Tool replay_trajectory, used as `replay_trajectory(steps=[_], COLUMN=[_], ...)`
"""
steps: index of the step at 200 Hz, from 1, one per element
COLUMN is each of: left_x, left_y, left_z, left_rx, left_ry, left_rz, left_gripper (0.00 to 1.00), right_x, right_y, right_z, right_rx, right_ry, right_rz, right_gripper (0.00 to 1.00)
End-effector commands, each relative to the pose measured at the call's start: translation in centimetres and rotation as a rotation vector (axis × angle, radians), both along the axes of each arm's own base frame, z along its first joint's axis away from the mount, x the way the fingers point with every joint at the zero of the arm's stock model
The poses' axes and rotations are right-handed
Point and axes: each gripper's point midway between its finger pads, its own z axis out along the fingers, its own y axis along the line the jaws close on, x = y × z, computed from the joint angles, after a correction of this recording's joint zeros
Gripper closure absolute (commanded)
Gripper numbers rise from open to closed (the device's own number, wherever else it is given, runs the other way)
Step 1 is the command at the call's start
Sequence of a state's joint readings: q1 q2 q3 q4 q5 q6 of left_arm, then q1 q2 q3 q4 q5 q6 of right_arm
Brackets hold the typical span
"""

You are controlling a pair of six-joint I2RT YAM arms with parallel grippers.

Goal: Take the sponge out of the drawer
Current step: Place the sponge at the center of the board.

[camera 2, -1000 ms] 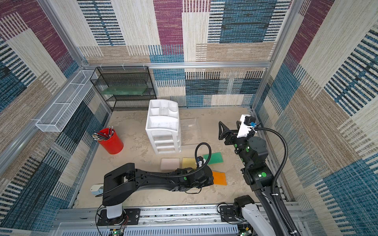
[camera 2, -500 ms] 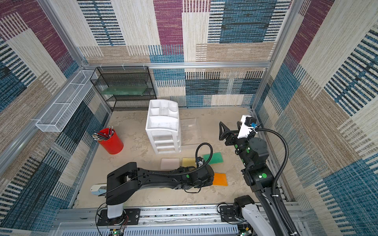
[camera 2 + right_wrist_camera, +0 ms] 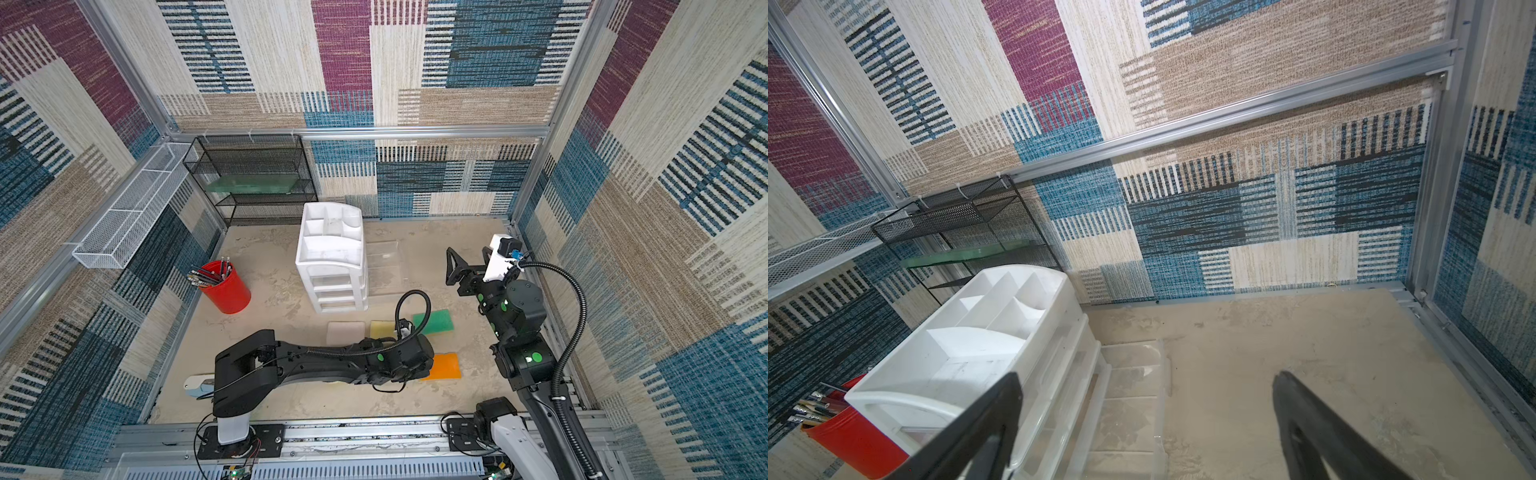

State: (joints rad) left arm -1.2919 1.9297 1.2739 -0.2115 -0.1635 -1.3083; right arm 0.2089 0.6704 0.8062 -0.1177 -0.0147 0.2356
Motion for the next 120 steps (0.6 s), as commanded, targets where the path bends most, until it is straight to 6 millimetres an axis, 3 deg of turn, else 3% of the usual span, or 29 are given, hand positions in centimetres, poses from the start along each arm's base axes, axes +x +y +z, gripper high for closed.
replay_trajectory(steps=[1, 27, 67, 91, 109, 120], left_x=[0.5, 1.3, 3.0, 4.2, 5.6, 6.7], left_y=[0.9, 1.3, 3.1, 7.0, 11.3, 14.5], left_z=[0.7, 3.5, 12.3, 18.0, 22.0, 23.7], left_rx=[0.029, 0.027, 0.023, 0.071, 0.118, 0.133], left_ry=[-0.045, -0.143, -0.398, -0.568, -0.656, -0.658], left_rz=[0.014, 0.003, -0.074, -0.062, -0.032, -0.003], left_gripper=[0.65, 0.64, 0.6, 0.55, 0.42, 0.42], right_x=[0.2, 0.2, 0.9, 1.9, 2.9, 3.7], right_y=[-0.3, -0.5, -0.3, 0.1, 0.9, 1.5], right_z=[0.2, -0.1, -0.9, -2.1, -3.3, -4.3], right_rx=[0.006, 0.006, 0.0, -0.006, -0.007, -0.007], right_ry=[-0.008, 0.001, 0.025, 0.061, 0.091, 0.119], right_rz=[-0.016, -0.026, -0.016, 0.002, 0.039, 0.067], right_gripper=[0.05, 0.05, 0.05, 0.05, 0.05, 0.05])
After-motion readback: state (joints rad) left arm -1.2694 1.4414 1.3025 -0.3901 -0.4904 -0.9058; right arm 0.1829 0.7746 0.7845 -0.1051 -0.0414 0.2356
